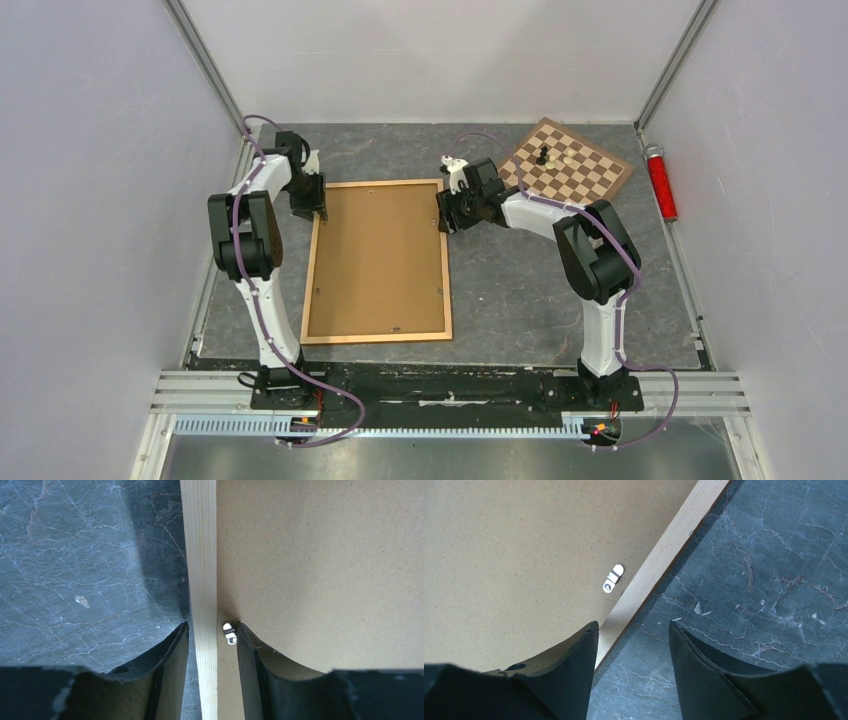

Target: Put the photo into the frame

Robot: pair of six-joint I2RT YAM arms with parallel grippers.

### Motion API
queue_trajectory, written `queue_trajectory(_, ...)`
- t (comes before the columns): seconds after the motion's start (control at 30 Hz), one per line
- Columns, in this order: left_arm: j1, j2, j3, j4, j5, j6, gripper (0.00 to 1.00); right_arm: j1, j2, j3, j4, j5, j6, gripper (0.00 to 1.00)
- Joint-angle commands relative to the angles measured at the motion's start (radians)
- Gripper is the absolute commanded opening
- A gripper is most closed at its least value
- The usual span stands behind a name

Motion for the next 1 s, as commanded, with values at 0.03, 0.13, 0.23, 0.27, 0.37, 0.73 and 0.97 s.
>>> queue_trajectory(0.03,0.004,0.005,-0.006,0.024,-0.006,-0.05,0.44,-0.001,-0.004,-0.015,0.042,-0.013,0.009,0.56)
queue_trajectory(0.13,0.005,-0.012,-0.028,0.031,-0.001,-0.053,0.4,-0.002,0.0,-0.025,0.048,-0.016,0.017,0.55)
queue_trajectory(0.23,0.008,-0.019,-0.034,0.032,0.006,-0.057,0.35,-0.002,0.003,-0.038,0.055,-0.021,0.027,0.54)
queue_trajectory(0.27,0.008,-0.019,-0.034,0.032,0.009,-0.06,0.34,-0.002,0.004,-0.043,0.057,-0.022,0.03,0.54)
queue_trajectory(0.37,0.011,-0.024,-0.035,0.032,0.021,-0.068,0.29,-0.002,0.004,-0.05,0.059,-0.021,0.03,0.54)
queue_trajectory(0.73,0.011,-0.041,-0.054,0.032,0.054,-0.074,0.14,-0.002,0.002,-0.056,0.062,-0.023,0.032,0.52)
queue_trajectory(0.97,0.01,-0.03,-0.023,-0.017,0.094,-0.057,0.17,-0.002,0.0,-0.054,0.062,-0.022,0.035,0.52)
